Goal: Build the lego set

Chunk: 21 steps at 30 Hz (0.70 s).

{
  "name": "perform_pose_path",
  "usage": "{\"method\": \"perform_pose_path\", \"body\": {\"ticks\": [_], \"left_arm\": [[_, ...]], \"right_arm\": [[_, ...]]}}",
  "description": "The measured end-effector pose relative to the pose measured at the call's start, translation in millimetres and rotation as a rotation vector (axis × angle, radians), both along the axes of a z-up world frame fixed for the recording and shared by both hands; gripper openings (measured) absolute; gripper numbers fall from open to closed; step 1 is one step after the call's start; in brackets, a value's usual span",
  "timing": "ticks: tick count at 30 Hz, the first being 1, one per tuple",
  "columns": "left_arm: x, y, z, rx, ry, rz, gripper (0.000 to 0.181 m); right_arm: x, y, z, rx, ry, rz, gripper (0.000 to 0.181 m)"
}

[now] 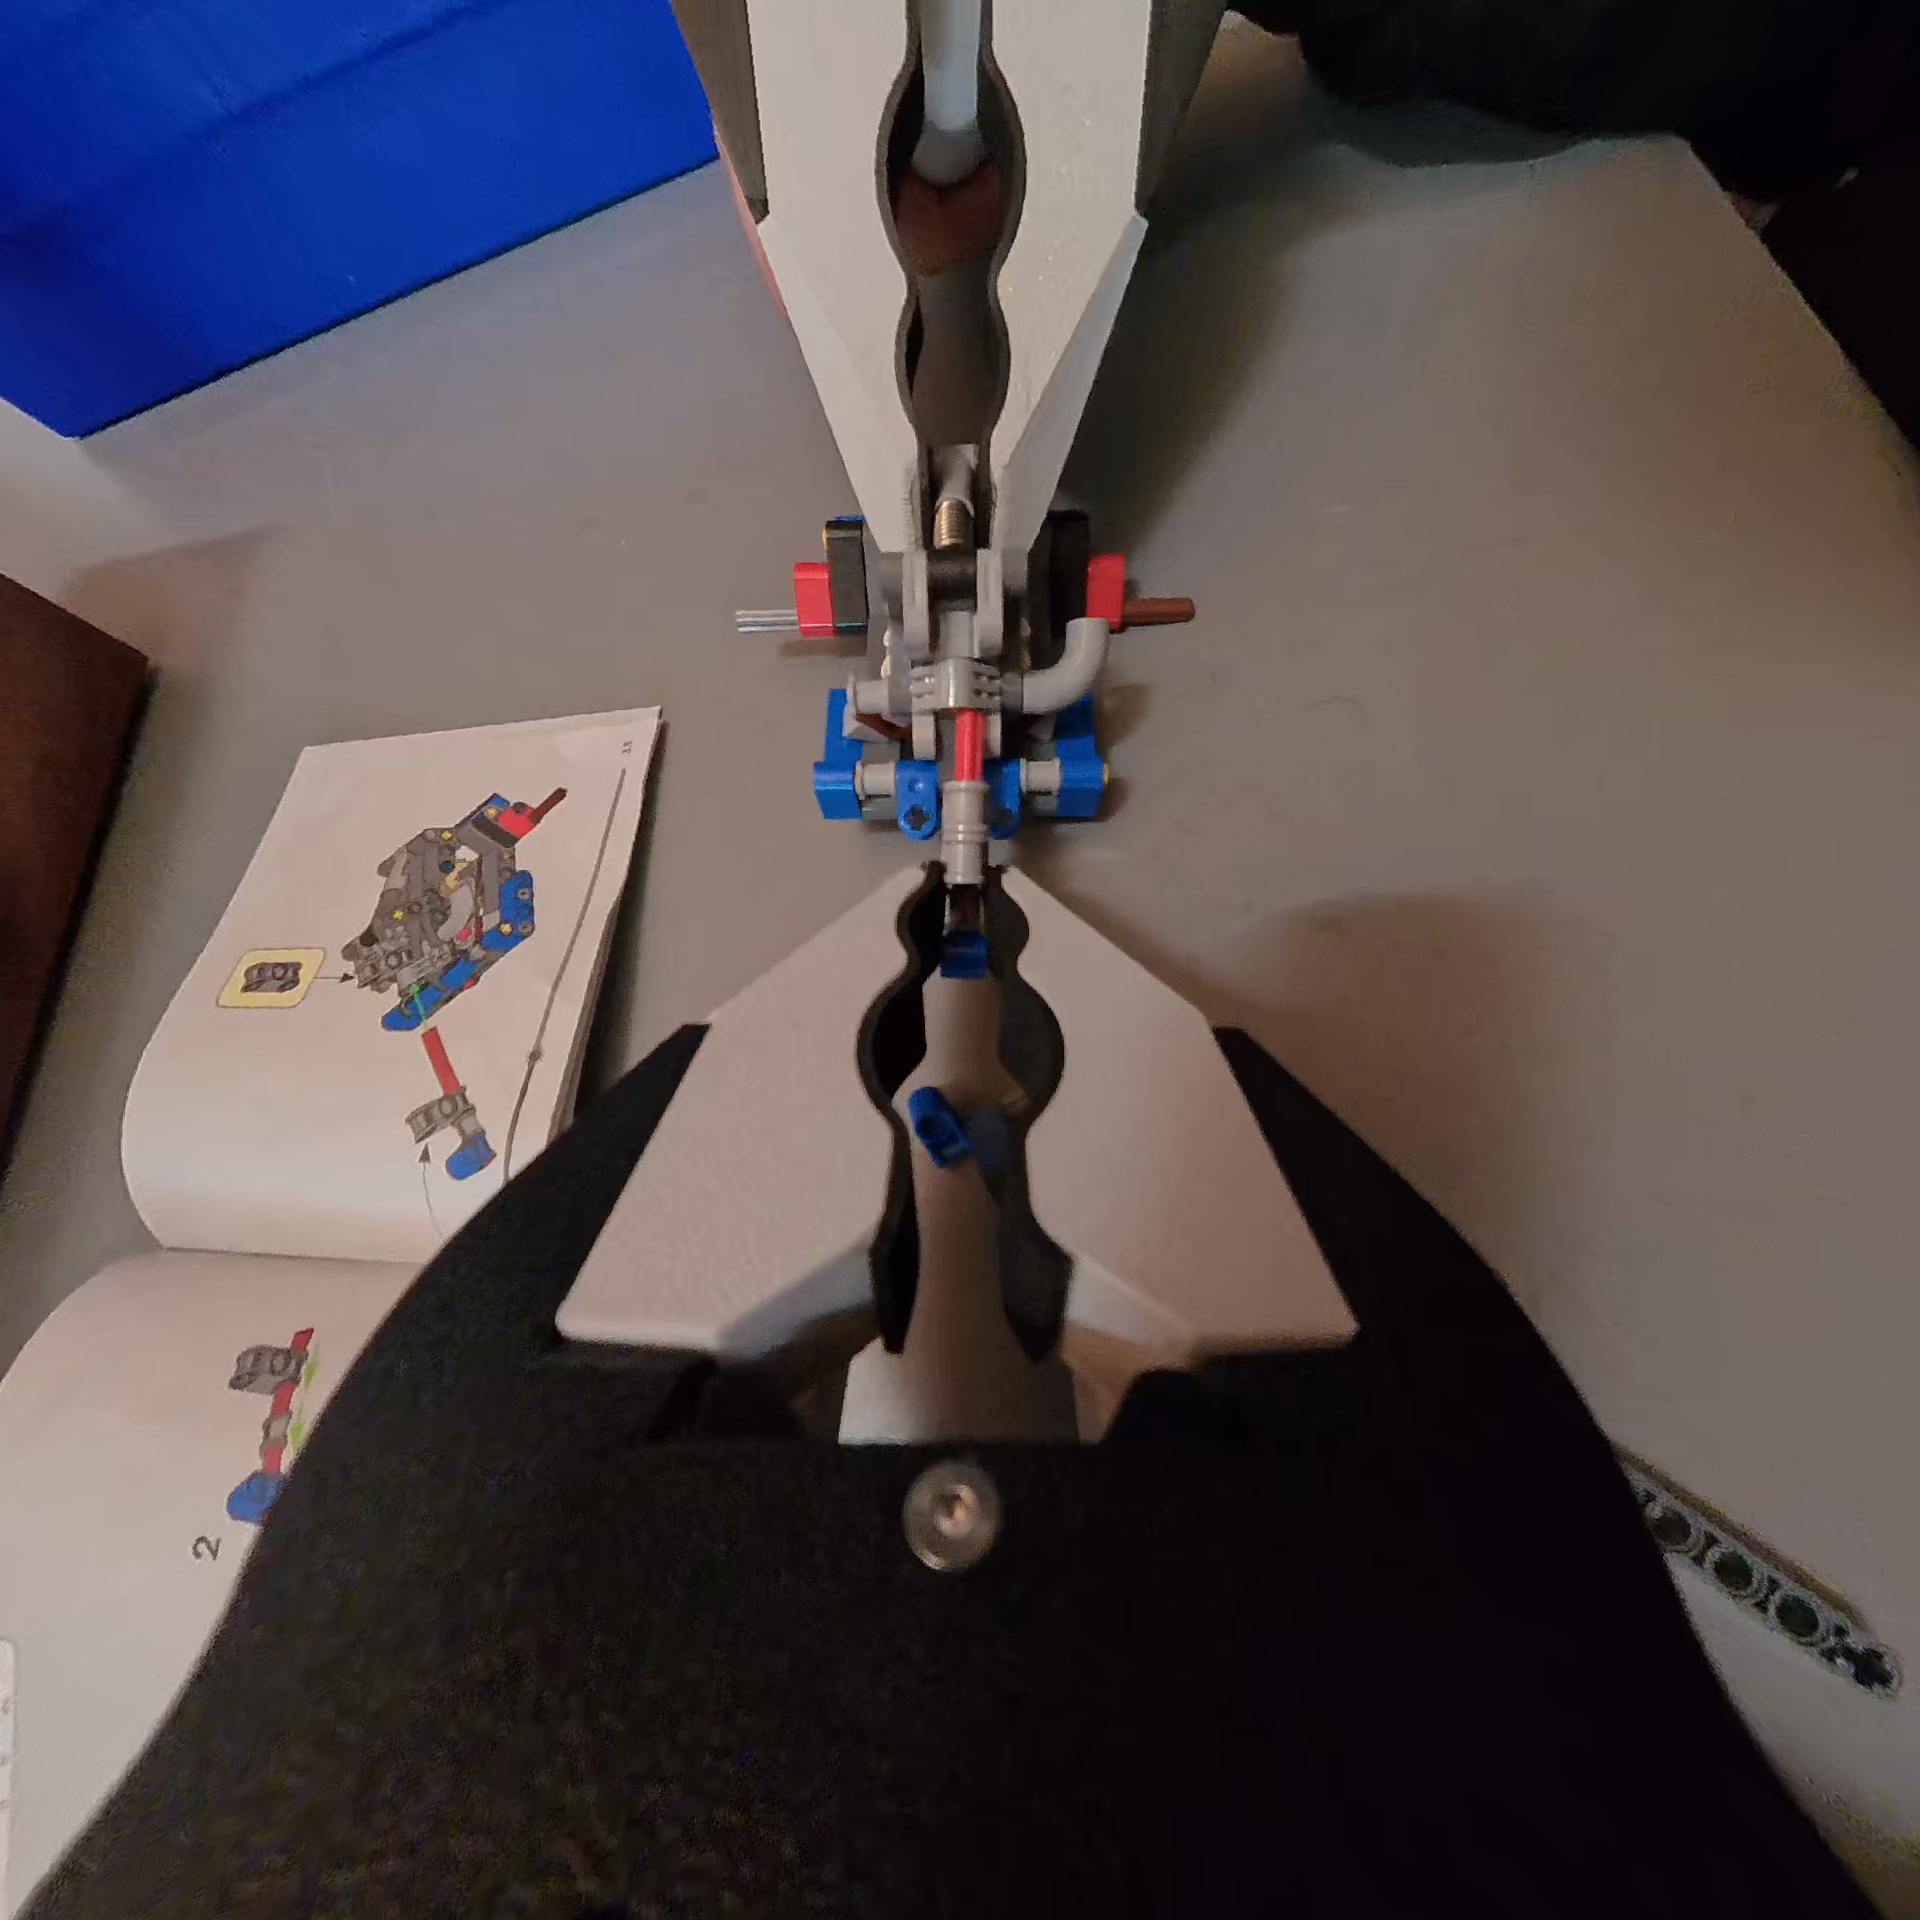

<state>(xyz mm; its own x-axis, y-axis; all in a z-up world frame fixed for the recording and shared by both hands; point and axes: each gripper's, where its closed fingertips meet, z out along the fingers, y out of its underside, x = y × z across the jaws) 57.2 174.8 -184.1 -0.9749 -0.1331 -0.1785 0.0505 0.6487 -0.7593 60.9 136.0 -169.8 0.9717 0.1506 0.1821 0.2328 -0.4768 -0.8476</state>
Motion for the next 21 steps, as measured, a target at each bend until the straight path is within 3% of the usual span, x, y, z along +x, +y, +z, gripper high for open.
{"method": "perform_pose_path", "body": {"ticks": [21], "left_arm": [[3.1, -2.0, 0.2, 0.017, 0.027, 0.005, 0.004]], "right_arm": [[3.2, -1.7, -0.3, 0.001, 0.025, -0.002, 0.005]]}}
